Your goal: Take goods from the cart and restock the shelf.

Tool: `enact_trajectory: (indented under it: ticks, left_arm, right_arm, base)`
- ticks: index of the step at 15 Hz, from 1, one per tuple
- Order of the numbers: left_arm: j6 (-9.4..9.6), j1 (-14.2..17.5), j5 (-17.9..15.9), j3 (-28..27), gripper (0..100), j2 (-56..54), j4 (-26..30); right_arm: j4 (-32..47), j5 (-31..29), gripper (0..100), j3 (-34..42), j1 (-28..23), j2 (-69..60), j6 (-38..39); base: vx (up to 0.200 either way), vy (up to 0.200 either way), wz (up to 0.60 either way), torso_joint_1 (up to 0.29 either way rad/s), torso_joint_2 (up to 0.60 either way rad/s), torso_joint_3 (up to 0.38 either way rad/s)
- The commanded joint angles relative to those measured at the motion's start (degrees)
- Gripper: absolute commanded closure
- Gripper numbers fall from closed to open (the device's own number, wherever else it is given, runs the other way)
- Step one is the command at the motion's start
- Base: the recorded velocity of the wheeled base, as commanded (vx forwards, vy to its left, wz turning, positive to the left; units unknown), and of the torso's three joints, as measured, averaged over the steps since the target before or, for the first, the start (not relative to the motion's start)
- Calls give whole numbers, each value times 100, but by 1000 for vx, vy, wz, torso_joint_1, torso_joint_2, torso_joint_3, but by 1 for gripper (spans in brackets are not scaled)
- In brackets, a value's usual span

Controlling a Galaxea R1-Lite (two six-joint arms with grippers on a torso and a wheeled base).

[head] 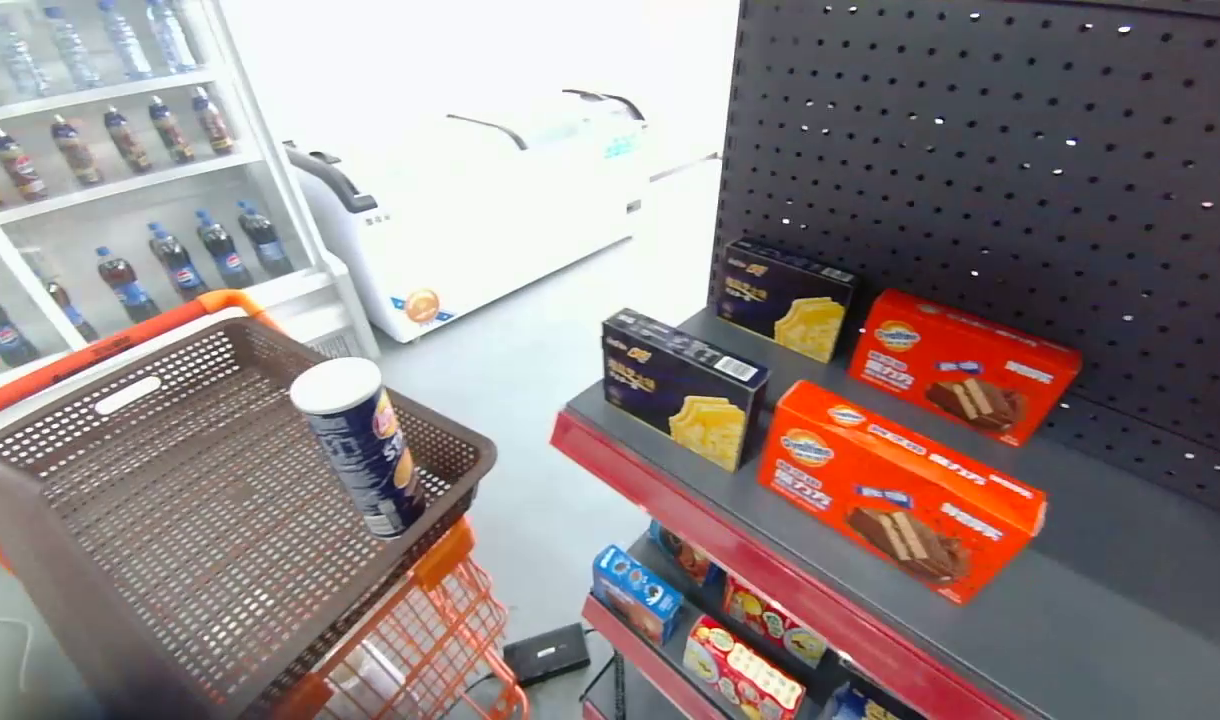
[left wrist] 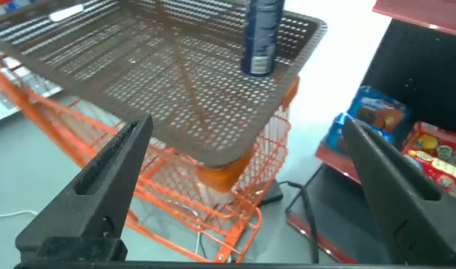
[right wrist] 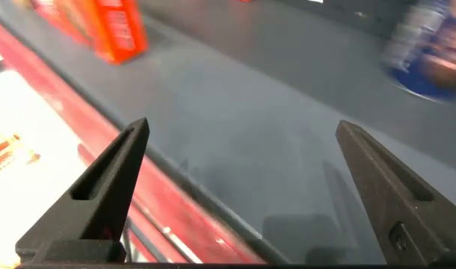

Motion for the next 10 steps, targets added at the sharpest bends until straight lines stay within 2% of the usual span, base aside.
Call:
enact_trajectory:
  ticks: [1,8,10]
  left_arm:
    - [2,2,-4,0,0,9,7]
    - [55,2,-31,-26,0,0,-20]
    - [521,-104,-303,-932,0,580,226]
  right_arm:
    - [-1,-2,0,-1,1,-2,-9]
    - [-1,-2,0,-1,-7,-2,0]
    - [-1,-2,0,-1,1,-2,0]
  base:
    - [0,0,0,0,0,0]
    - [0,0,0,0,0,0]
    - [0,0,0,0,0,0]
